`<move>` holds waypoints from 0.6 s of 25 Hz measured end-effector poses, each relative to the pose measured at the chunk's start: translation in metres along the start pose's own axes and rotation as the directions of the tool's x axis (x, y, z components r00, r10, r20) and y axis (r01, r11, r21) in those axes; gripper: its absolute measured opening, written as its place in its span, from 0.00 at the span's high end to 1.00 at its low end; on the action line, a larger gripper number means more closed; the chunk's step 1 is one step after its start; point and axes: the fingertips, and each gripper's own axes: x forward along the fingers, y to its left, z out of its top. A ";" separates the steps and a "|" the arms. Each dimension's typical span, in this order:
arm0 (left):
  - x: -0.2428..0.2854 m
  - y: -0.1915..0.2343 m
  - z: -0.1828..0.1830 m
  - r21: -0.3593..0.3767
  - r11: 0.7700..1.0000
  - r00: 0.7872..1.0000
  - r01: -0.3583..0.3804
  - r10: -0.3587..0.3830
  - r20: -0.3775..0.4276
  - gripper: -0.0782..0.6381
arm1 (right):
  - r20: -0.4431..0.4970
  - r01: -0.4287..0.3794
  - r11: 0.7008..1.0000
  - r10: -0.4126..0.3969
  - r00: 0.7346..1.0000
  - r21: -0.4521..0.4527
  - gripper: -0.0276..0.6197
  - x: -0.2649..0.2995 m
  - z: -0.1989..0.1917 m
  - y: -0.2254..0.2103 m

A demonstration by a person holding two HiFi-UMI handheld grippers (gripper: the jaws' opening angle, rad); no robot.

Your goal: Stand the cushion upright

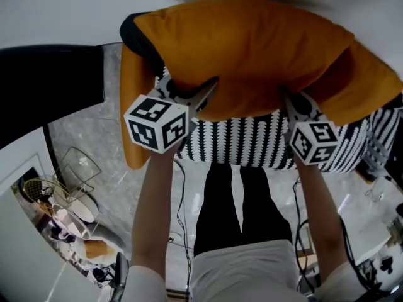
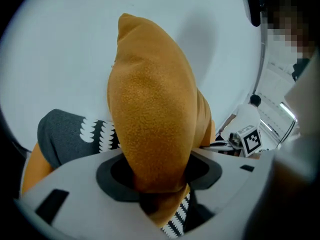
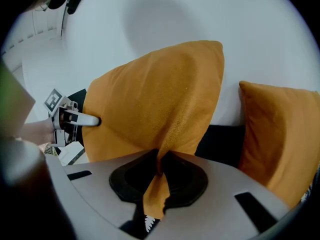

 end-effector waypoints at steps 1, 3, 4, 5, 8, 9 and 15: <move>0.009 0.001 0.004 0.019 1.000 1.000 0.016 -0.016 -0.010 0.56 | 0.000 0.013 1.000 -0.013 1.000 0.006 0.87 0.002 -0.002 -0.005; 0.025 0.006 0.007 0.050 0.998 0.999 0.048 -0.047 -0.021 0.56 | -0.002 0.040 0.999 -0.040 0.999 0.025 0.87 0.007 -0.007 -0.014; 0.032 0.010 0.007 0.057 0.997 0.998 0.056 -0.054 -0.024 0.55 | -0.008 0.052 0.998 -0.052 0.999 0.035 0.87 0.011 -0.009 -0.019; 0.040 0.015 0.007 0.056 0.997 0.998 0.052 -0.051 -0.027 0.54 | -0.018 0.061 0.997 -0.061 0.998 0.045 0.87 0.015 -0.011 -0.024; 0.061 0.032 0.009 0.018 1.000 0.999 0.009 -0.008 -0.051 0.47 | -0.051 0.078 0.996 -0.076 0.996 0.033 0.86 0.024 -0.007 -0.035; 0.064 0.035 0.011 0.010 1.000 0.998 -0.001 0.002 -0.062 0.44 | -0.058 0.082 0.997 -0.081 0.995 0.012 0.86 0.025 -0.004 -0.037; 0.064 0.048 -0.017 0.033 0.999 0.992 -0.023 0.027 -0.120 0.35 | -0.117 0.067 0.998 -0.067 0.991 0.002 0.76 0.041 -0.030 -0.046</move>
